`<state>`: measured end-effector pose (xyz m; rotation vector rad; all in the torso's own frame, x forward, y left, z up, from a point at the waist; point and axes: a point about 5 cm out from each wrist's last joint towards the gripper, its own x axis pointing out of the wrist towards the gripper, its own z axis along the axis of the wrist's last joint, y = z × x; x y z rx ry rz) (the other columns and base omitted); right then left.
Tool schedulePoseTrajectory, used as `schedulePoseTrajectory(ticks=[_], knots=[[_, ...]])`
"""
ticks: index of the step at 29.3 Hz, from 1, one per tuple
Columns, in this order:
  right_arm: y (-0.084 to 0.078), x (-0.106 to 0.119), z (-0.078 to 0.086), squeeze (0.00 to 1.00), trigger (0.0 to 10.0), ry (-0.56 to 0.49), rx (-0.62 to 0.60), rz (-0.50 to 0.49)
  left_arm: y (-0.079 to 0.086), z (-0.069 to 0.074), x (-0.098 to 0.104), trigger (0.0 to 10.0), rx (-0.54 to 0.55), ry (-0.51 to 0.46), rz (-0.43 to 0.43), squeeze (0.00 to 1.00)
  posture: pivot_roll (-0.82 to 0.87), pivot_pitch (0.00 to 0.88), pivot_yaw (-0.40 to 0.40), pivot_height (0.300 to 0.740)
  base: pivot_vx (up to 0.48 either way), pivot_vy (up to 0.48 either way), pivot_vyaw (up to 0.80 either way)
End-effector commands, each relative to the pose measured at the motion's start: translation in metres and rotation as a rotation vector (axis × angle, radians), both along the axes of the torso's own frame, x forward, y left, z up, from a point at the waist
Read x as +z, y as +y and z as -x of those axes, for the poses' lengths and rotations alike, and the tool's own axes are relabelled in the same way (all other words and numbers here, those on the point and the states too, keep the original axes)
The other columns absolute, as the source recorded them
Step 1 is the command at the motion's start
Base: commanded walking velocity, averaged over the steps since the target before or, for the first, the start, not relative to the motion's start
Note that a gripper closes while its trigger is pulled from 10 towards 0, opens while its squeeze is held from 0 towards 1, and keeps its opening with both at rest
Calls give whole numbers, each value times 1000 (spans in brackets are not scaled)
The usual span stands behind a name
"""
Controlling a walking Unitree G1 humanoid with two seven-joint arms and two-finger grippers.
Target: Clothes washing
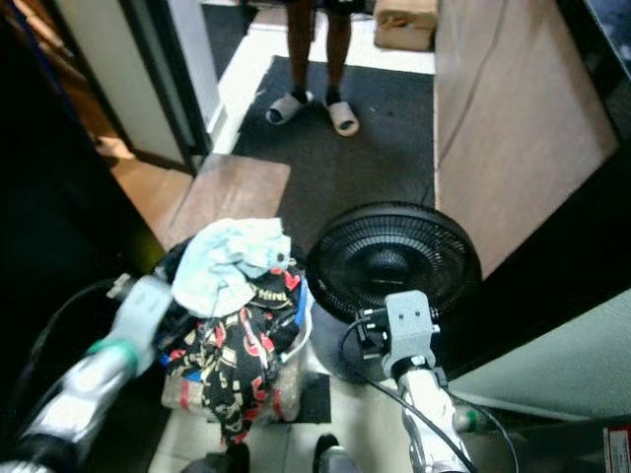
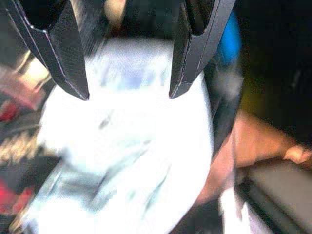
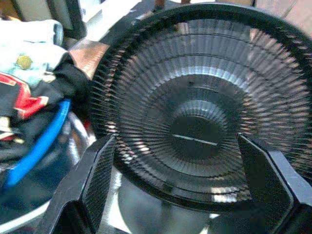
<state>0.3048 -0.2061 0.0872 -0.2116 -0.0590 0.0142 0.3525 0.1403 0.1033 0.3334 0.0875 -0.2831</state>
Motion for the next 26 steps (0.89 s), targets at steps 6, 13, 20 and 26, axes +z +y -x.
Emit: schedulePoseTrajectory(ticks=[6,13,20,26], knots=[[-27,-6,15,0,10000,27,-94,13,-35,-7,-9,10000,-70,96,-27,0,-75,223,142,740,0,0,0],[-28,-9,25,0,10000,30,-115,11,-41,-9,-15,10000,-87,149,-90,0,-90,253,159,740,0,0,0],[-26,-12,30,0,10000,37,-118,5,-27,-4,-29,10000,-95,224,-164,0,-80,266,164,740,0,0,0],[-24,-13,33,0,10000,45,-115,1,6,18,-65,10000,-56,405,-227,0,-77,276,160,740,0,0,0]])
